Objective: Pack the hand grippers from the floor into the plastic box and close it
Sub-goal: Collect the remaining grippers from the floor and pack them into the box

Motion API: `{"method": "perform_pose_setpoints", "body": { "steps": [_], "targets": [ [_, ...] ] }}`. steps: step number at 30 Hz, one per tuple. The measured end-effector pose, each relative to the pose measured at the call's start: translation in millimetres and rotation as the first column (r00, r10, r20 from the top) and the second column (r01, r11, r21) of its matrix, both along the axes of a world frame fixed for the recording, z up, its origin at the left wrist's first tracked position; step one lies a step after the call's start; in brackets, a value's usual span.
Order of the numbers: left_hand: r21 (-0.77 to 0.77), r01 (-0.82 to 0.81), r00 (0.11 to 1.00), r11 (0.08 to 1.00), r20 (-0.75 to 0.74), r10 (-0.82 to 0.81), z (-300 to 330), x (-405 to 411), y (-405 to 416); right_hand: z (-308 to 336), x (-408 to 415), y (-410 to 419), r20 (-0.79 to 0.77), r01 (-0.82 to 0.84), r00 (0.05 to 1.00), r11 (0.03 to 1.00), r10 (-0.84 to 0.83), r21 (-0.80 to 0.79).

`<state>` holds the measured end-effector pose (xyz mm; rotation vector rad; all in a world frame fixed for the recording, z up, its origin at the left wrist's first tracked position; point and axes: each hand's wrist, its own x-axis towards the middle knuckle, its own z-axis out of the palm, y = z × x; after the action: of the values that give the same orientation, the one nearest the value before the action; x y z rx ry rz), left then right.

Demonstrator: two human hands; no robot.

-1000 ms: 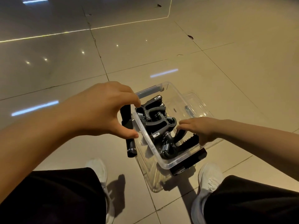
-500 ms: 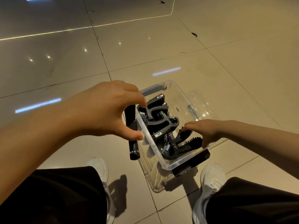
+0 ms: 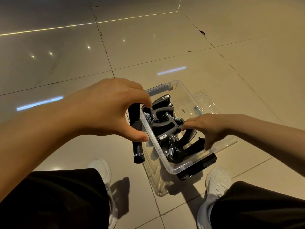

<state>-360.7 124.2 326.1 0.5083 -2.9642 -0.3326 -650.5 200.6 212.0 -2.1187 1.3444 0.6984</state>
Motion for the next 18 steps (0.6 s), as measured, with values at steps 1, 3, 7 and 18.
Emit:
{"method": "perform_pose_setpoints", "body": {
  "steps": [1,3,7,18],
  "targets": [
    [0.003,0.005,1.0,1.0,-0.004,-0.005,-1,-1,0,-4,-4,1,0.023,0.04,0.999,0.999,-0.041,0.016],
    [0.007,0.017,1.0,1.0,-0.015,-0.017,-2,-4,1,-14,-10,5,0.004,0.056,0.998,0.998,-0.056,0.043],
    [0.006,0.043,0.999,0.999,-0.014,-0.043,-5,-10,4,-38,-15,10,-0.108,-0.094,0.989,0.995,0.098,0.042],
    [0.01,0.053,0.998,0.999,0.016,-0.053,-6,-21,3,-70,-8,9,-0.25,-0.188,0.949,0.981,0.192,0.036]
  ]
}}
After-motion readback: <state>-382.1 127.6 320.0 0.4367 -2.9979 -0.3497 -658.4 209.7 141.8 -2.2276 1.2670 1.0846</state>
